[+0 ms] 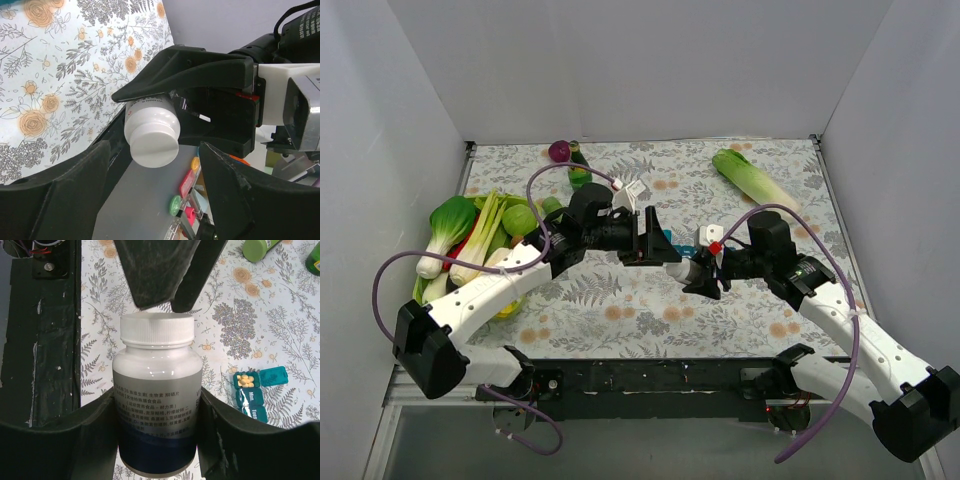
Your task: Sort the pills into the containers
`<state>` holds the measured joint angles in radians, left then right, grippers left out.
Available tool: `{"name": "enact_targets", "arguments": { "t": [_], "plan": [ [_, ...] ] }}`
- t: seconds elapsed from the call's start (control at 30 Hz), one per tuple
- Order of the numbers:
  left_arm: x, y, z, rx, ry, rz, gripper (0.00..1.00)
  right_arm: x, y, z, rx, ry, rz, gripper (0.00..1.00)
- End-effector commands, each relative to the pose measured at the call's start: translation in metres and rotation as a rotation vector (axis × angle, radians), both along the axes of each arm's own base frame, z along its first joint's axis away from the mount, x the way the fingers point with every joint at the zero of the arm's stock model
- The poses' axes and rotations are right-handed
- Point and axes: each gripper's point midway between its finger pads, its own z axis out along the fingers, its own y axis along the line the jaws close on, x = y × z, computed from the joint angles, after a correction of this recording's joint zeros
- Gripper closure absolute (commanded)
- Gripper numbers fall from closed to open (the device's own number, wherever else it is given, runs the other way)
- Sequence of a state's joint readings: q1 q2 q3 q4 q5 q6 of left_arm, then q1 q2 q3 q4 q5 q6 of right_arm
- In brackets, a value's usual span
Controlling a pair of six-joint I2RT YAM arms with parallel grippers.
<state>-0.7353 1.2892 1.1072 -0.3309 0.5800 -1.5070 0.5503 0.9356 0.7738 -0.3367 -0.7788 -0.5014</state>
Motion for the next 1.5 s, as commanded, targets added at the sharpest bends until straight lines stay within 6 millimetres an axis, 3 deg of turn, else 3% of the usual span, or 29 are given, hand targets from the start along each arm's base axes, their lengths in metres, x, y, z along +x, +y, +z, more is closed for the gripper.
{"name": "enact_targets", "arguments": {
  "t": [0.0, 0.17, 0.27, 0.47, 0.53, 0.63, 0.8, 0.9, 0.97, 1.0, 1.1, 1.13, 1.17, 1.3, 1.47],
  "plan": [
    [-0.006, -0.006, 0.006, 0.02, -0.004, -0.022, 0.32, 0.005, 0.003, 0.013, 0.021, -0.056, 0.0, 0.99],
    [-0.007, -0.012, 0.001, 0.058, -0.01, -0.036, 0.35, 0.005, 0.003, 0.012, 0.024, -0.042, -0.001, 0.99],
    [-0.007, -0.015, -0.001, 0.068, -0.01, -0.044, 0.41, 0.004, 0.004, 0.011, 0.025, -0.035, -0.001, 0.99],
    [-0.013, -0.018, -0.003, 0.073, -0.049, -0.092, 0.67, 0.002, 0.004, 0.008, 0.027, -0.013, -0.001, 0.99],
    [-0.016, -0.018, -0.003, 0.077, -0.125, -0.135, 0.77, 0.0, 0.005, 0.007, 0.034, 0.01, 0.0, 0.99],
    [-0.021, -0.015, 0.0, 0.067, -0.254, -0.212, 0.81, -0.009, 0.008, 0.005, 0.06, 0.094, 0.015, 0.99],
    [-0.038, -0.007, 0.026, -0.03, -0.49, -0.324, 0.82, -0.024, 0.013, 0.002, 0.134, 0.301, 0.036, 0.99],
    [-0.039, -0.003, 0.033, -0.043, -0.576, -0.339, 0.77, -0.033, 0.015, 0.003, 0.183, 0.432, 0.051, 0.99],
    [-0.037, -0.002, 0.039, -0.049, -0.595, -0.321, 0.69, -0.035, 0.016, 0.005, 0.21, 0.479, 0.059, 0.99],
    [-0.031, 0.0, 0.043, -0.04, -0.604, -0.271, 0.5, -0.033, 0.015, 0.005, 0.216, 0.486, 0.053, 0.99],
    [-0.025, 0.003, 0.051, -0.045, -0.58, -0.193, 0.23, -0.03, 0.014, 0.007, 0.222, 0.472, 0.044, 0.99],
    [-0.021, 0.007, 0.057, -0.045, -0.581, -0.143, 0.09, -0.03, 0.013, 0.007, 0.22, 0.463, 0.042, 0.99],
    [-0.018, 0.009, 0.057, -0.045, -0.568, -0.114, 0.03, -0.029, 0.013, 0.008, 0.219, 0.452, 0.042, 0.99],
    [-0.024, 0.014, 0.061, -0.089, -0.484, -0.082, 0.02, -0.029, 0.012, 0.008, 0.211, 0.428, 0.044, 0.99],
    [-0.026, 0.007, 0.031, -0.003, -0.32, -0.125, 0.03, -0.027, 0.012, 0.007, 0.211, 0.414, 0.035, 0.99]
  ]
}}
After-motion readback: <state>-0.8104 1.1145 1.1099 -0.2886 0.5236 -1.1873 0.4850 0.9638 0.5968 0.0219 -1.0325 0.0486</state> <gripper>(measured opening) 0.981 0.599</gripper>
